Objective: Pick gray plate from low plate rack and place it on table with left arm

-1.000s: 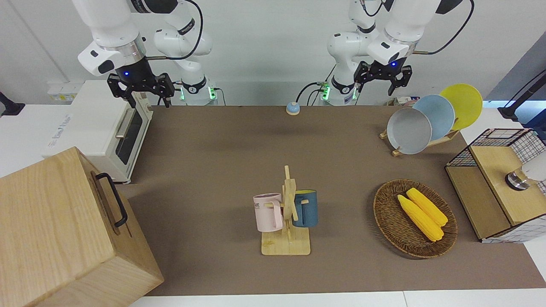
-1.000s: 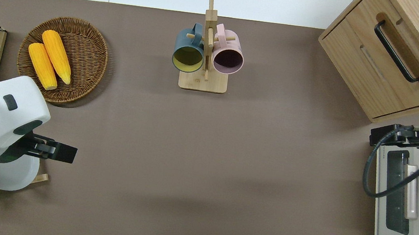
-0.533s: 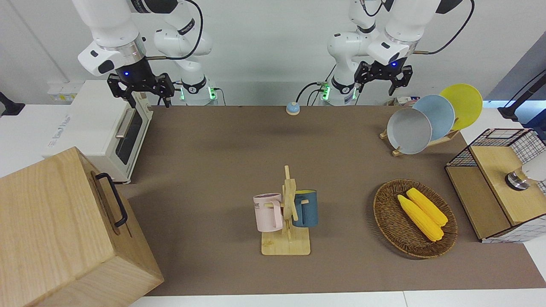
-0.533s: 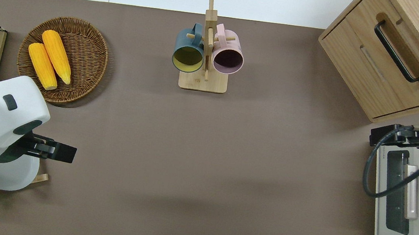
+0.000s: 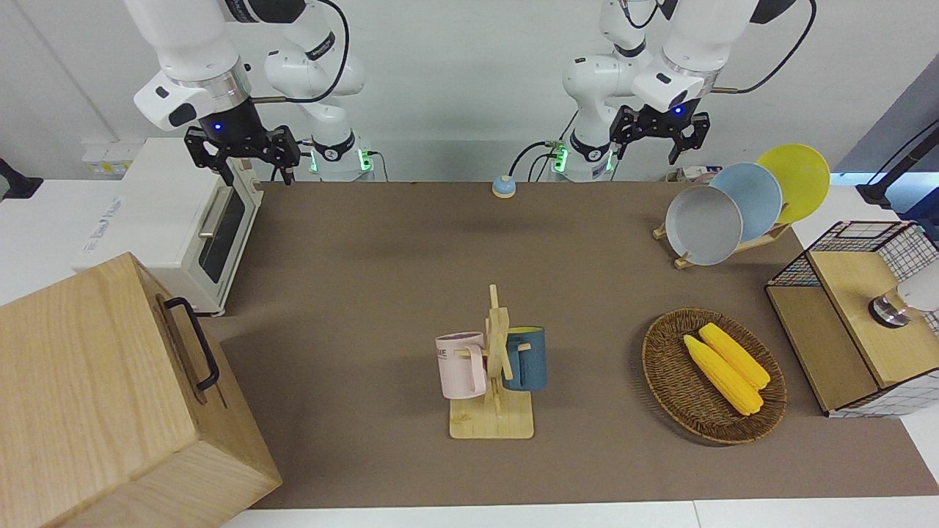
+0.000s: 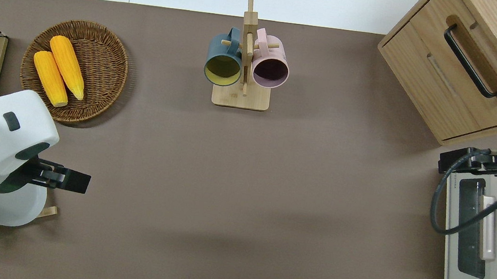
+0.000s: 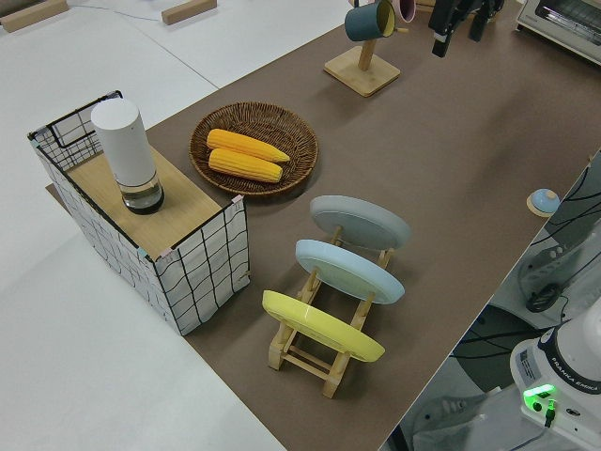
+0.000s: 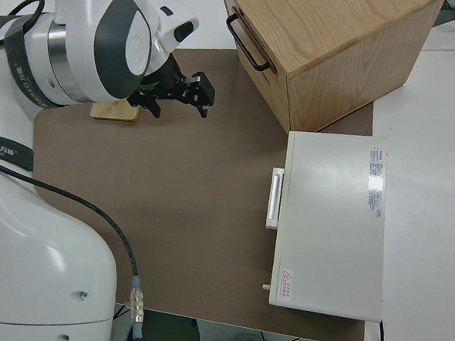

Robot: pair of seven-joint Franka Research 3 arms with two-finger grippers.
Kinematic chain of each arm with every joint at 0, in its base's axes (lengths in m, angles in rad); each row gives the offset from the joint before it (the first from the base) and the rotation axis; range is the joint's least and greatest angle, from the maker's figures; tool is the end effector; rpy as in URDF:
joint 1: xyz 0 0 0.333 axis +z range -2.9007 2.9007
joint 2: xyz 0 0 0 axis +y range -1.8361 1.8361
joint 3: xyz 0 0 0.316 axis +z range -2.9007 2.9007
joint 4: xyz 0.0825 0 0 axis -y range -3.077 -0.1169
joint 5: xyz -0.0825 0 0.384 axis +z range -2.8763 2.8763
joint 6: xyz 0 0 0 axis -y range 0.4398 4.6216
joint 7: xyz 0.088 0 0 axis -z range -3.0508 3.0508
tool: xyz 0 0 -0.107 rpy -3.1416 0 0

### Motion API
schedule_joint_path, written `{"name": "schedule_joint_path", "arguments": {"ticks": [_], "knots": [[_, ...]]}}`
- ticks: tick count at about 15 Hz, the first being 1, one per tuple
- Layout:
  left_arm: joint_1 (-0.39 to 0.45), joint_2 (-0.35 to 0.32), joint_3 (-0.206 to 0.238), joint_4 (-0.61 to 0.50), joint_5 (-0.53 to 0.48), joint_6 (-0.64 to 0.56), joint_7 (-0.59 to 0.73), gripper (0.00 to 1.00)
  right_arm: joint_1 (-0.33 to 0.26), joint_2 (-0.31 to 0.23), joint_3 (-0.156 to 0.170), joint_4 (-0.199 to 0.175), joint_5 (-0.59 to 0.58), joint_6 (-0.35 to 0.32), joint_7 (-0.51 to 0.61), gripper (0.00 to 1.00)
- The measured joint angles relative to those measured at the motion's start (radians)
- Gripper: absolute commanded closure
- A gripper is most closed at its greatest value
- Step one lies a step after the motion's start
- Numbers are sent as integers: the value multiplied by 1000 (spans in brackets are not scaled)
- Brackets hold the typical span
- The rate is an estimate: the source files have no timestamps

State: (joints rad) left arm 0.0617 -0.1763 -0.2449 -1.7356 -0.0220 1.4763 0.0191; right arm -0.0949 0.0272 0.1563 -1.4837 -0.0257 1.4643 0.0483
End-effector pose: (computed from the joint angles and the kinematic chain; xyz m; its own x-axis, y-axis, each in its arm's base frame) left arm 0.4786 -0.1022 0.6287 0.9768 -0.1950 -0.0884 -0.1974 -0.9801 -0.0188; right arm 0.5515 0.0296 0.6412 0.9989 0.0105 -0.0451 0.0115 -0.9997 0.0236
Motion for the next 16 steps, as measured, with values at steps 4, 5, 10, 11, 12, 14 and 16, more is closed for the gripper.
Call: {"name": "schedule_joint_path", "arguments": {"ticks": [4, 5, 10, 11, 12, 14, 16], "knots": [[2, 0, 40, 0, 3, -1, 8, 0, 0, 0, 0, 0, 0, 0, 0, 17], [2, 0, 54, 0, 5, -1, 20, 0, 0, 0, 0, 0, 0, 0, 0, 17], [10, 0, 144, 0, 7, -1, 122, 0, 0, 0, 0, 0, 0, 0, 0, 17], [11, 0, 169, 0, 9, -1, 150, 0, 0, 0, 0, 0, 0, 0, 0, 17], [11, 0, 192, 0, 16, -1, 177, 0, 0, 0, 0, 0, 0, 0, 0, 17], [12, 0, 225, 0, 48, -1, 219, 2, 0, 0, 0, 0, 0, 0, 0, 17], [12, 0, 241, 0, 75, -1, 240, 2, 0, 0, 0, 0, 0, 0, 0, 17]]}}
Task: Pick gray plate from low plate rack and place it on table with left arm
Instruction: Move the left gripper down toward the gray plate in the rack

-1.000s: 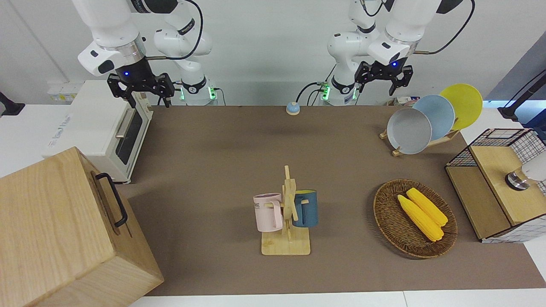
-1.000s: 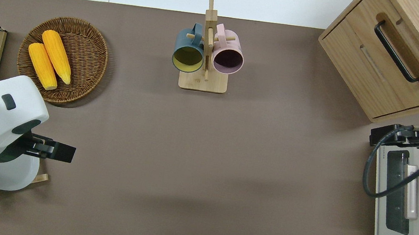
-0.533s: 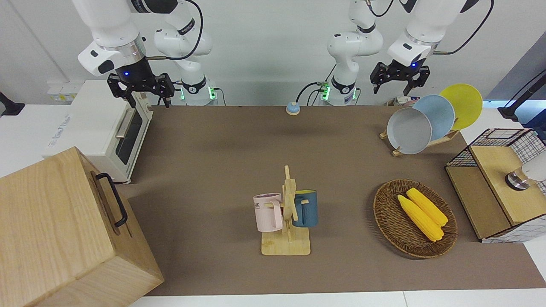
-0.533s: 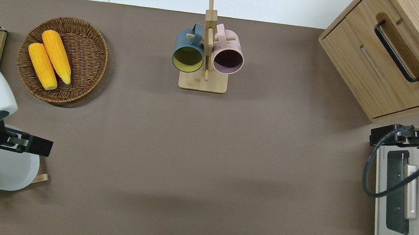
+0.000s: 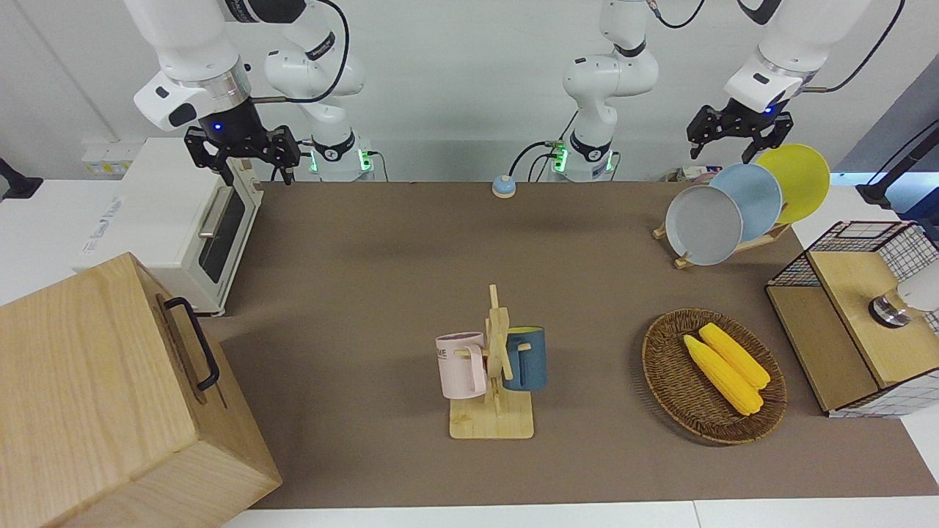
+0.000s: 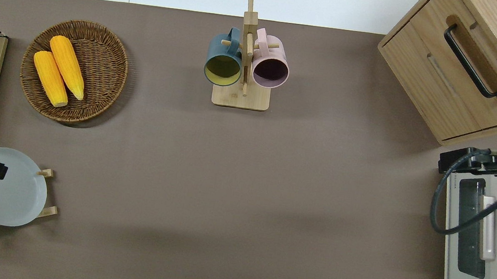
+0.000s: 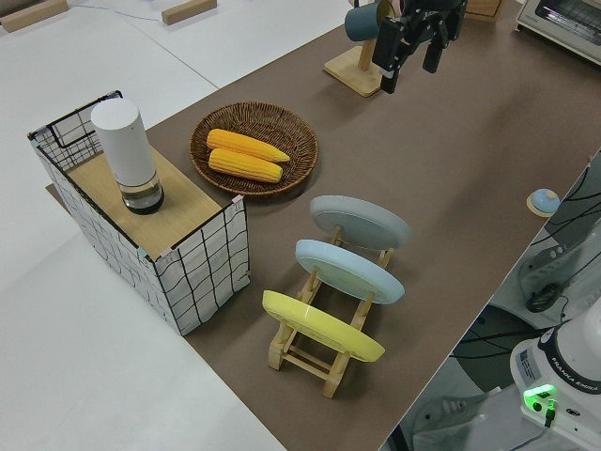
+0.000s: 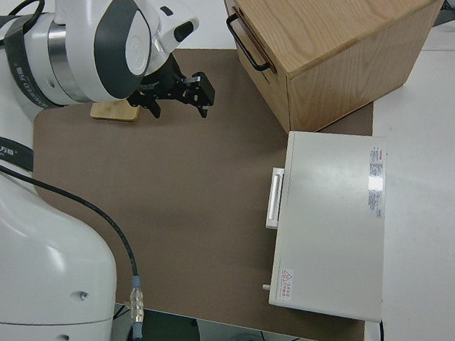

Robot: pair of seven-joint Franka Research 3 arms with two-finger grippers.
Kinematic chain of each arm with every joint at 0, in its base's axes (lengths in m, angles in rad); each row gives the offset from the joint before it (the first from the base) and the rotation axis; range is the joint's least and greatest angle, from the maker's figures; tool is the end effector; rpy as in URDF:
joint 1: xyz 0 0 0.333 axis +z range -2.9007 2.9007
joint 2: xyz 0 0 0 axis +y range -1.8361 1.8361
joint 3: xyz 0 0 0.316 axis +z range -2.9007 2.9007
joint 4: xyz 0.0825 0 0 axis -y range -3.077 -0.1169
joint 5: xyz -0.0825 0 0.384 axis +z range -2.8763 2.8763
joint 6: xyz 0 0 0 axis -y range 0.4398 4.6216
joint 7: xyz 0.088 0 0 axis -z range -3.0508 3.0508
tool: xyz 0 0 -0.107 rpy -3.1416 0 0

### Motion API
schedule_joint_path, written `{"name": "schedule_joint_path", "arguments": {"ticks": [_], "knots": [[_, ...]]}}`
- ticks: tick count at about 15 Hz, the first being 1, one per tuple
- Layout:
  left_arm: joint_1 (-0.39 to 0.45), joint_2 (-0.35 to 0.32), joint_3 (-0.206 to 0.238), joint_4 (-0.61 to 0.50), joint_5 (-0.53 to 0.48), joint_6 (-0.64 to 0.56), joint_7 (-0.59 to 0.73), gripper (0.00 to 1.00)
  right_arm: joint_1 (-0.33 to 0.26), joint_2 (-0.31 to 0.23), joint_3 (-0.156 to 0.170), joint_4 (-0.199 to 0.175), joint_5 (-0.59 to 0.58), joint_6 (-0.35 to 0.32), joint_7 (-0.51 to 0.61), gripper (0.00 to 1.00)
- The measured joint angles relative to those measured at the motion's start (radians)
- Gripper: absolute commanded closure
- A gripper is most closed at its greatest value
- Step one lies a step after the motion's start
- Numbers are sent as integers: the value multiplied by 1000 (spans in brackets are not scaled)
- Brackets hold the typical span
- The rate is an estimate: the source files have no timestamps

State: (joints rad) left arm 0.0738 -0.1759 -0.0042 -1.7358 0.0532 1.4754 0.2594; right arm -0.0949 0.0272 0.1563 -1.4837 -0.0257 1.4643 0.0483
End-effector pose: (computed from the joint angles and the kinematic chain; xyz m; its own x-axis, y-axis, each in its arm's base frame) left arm 0.4861 0.0398 0.6314 0.9784 -0.1835 -0.0953 -0.1871 -0.9819 -0.0305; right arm 0.5515 0.0296 0.6412 0.9989 0.0105 -0.0451 0.0115 -0.9997 0.0236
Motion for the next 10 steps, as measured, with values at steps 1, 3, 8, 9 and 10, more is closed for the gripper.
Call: {"name": "schedule_joint_path", "arguments": {"ticks": [1, 3, 8, 9, 10], "knots": [[0, 0, 7, 0, 9, 1, 8, 0, 0, 0, 0, 0, 0, 0, 0, 17], [0, 1, 25, 0, 23, 3, 27, 0, 0, 0, 0, 0, 0, 0, 0, 17], [0, 11, 38, 0, 41, 8, 31, 2, 0, 0, 0, 0, 0, 0, 0, 17], [1, 11, 40, 0, 42, 9, 31, 2, 0, 0, 0, 0, 0, 0, 0, 17], [2, 12, 46, 0, 42, 9, 31, 2, 0, 0, 0, 0, 0, 0, 0, 17]]}}
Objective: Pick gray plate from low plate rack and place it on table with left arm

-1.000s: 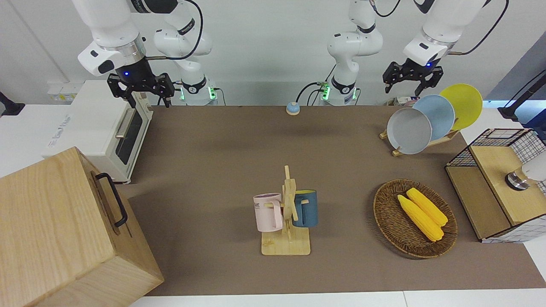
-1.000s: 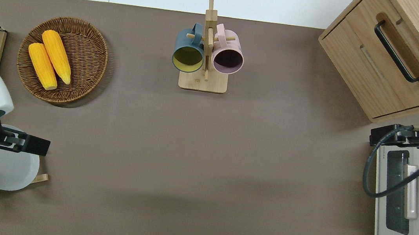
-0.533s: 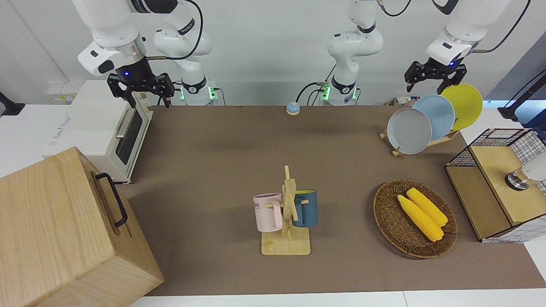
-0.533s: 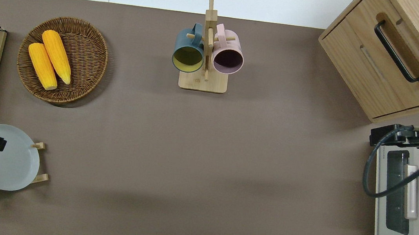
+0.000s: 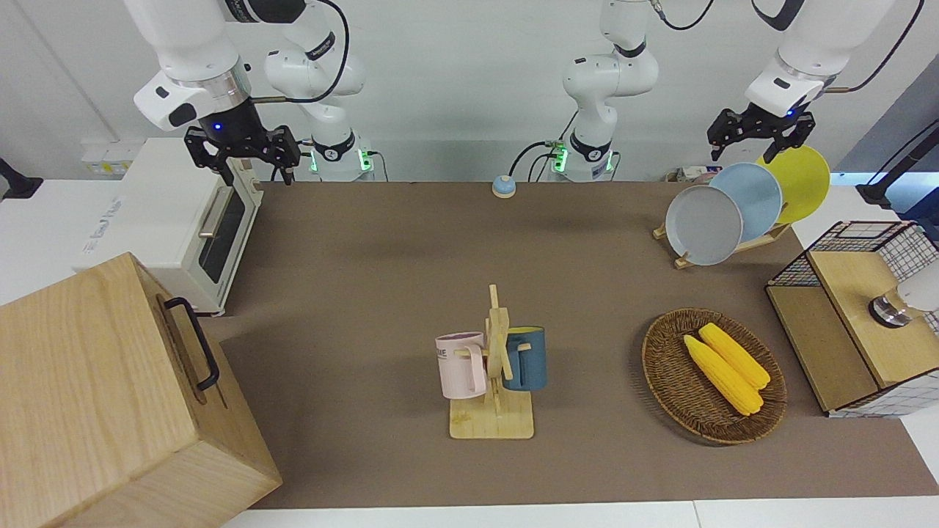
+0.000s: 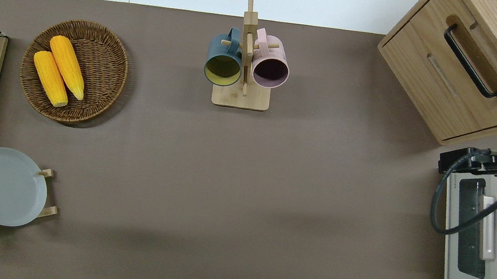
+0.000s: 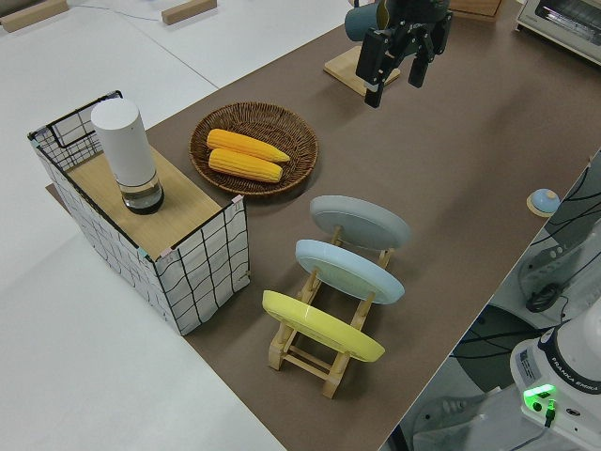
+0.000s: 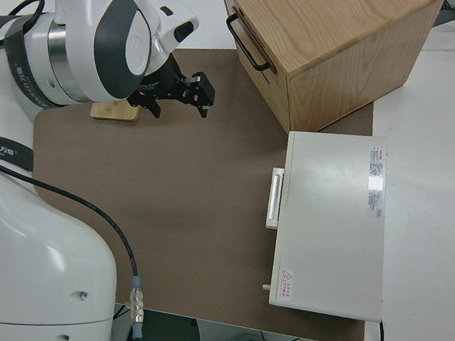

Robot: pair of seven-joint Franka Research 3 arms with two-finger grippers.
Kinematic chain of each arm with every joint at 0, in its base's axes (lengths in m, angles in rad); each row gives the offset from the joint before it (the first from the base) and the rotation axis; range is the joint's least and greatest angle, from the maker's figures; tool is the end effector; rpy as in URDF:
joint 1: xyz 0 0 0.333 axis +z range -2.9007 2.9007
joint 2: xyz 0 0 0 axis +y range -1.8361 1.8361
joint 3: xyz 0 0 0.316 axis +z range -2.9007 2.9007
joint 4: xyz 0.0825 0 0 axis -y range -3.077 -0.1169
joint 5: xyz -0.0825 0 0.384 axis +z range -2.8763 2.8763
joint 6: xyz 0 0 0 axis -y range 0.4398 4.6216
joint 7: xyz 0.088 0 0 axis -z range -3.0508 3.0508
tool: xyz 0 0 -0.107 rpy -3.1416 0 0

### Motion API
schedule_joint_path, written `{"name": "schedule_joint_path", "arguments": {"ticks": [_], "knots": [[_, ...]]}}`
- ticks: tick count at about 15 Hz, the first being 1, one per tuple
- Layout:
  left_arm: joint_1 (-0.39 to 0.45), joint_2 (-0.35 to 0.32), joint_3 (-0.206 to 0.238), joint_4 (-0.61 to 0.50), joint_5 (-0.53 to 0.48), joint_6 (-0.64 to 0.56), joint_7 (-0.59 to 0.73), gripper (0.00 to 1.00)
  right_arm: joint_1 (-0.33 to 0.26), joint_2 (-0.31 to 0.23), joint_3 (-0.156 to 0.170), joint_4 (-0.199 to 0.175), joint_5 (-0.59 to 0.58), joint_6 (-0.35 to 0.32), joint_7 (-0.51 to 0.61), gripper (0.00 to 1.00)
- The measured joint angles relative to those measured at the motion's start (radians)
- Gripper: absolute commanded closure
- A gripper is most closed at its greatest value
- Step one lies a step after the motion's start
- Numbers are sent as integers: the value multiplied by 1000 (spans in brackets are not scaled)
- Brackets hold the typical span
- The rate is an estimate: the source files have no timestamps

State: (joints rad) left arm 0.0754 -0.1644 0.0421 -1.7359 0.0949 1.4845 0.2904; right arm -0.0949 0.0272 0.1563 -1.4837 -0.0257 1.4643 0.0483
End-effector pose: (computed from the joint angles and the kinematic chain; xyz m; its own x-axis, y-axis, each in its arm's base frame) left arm 0.4873 0.0702 0.6266 0.9804 -0.1647 -0.1082 -0.1718 -0.9833 -0.0594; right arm 0.5515 0.0296 0.6412 0.9989 0.0105 -0.0451 0.0115 -0.9997 0.0236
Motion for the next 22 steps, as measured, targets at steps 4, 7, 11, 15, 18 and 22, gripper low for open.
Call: {"name": "schedule_joint_path", "arguments": {"ticks": [4, 7, 11, 15, 18, 22], "knots": [[11, 6, 24, 0, 0, 1, 13, 0, 0, 0, 0, 0, 0, 0, 0, 17], [11, 13, 25, 0, 0, 1, 15, 0, 0, 0, 0, 0, 0, 0, 0, 17], [10, 22, 23, -1, 0, 5, 18, 9, 0, 0, 0, 0, 0, 0, 0, 17], [11, 39, 25, -2, 0, 11, 18, 11, 0, 0, 0, 0, 0, 0, 0, 17], [12, 48, 26, -12, 1, 17, 18, 9, 0, 0, 0, 0, 0, 0, 0, 17], [30, 50, 28, -55, 9, 63, 18, 7, 0, 0, 0, 0, 0, 0, 0, 17]]}}
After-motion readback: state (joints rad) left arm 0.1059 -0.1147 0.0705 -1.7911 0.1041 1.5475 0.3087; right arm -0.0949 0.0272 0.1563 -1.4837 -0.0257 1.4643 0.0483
